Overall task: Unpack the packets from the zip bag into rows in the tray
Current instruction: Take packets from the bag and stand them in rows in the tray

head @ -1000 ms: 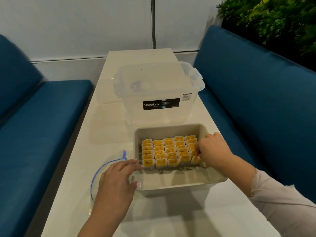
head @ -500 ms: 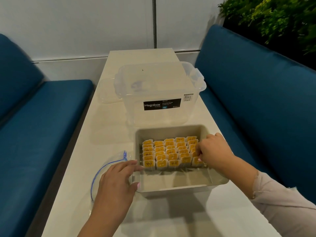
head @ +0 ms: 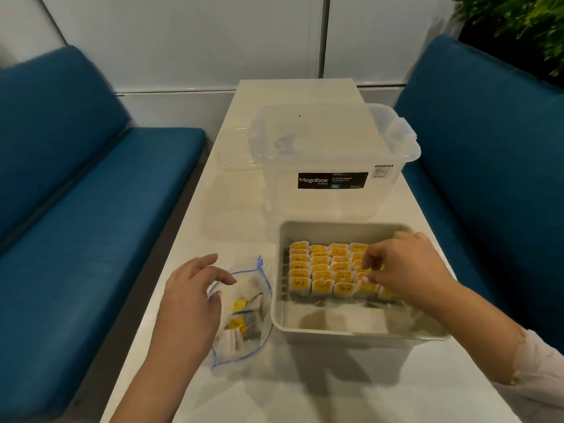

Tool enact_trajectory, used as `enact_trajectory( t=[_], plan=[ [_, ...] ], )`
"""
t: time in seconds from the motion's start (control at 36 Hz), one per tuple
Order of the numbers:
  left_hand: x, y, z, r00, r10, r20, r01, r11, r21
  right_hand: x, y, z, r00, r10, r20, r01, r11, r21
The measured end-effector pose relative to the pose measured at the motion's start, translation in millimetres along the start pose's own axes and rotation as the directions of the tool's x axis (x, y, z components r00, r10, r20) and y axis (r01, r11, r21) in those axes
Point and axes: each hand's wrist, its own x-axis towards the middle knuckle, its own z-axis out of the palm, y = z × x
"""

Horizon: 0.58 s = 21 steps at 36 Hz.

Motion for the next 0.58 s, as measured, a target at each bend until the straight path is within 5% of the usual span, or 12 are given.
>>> enact_trajectory(
  t=[0.42,0.58],
  plan=[
    [-19,-16,-12,0.948,-0.181,0.26,0.179,0.983,0.033,19,-130,-3,0.921,-0.388,0.023,0.377,0.907,0.187],
    [-22,-19,-11,0.953,-0.159,0.258,0.168,0.986,-0.013,19,-180,18,0.822,-0.554,0.134,0.558,0.83,0.004]
  ],
)
